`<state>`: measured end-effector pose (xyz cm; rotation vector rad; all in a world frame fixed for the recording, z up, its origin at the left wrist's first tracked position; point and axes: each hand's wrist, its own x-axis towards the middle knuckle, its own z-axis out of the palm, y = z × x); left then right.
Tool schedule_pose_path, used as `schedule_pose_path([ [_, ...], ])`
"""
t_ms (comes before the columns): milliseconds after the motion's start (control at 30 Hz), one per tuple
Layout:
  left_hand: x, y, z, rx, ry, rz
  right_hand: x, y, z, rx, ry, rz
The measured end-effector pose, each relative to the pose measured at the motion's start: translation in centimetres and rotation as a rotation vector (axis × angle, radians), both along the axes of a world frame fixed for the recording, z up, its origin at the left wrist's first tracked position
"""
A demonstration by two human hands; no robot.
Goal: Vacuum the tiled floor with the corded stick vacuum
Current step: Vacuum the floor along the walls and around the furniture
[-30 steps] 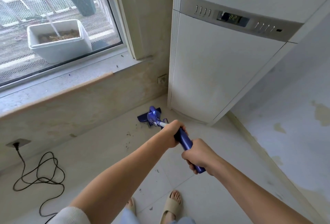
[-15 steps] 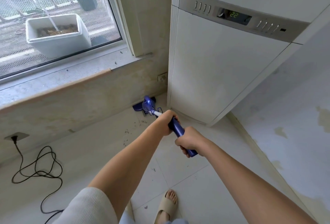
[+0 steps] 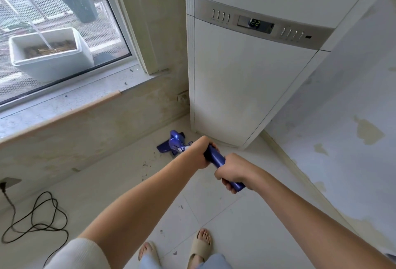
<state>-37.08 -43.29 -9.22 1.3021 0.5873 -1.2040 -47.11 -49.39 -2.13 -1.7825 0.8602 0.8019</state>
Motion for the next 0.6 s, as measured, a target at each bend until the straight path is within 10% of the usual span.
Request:
schedule_pose_path([
  [600,3.0,2.0,-3.0,0.069,-0.058,0.005,3.0,2.5,-4.5,-0.048,-0.008,-0.019],
])
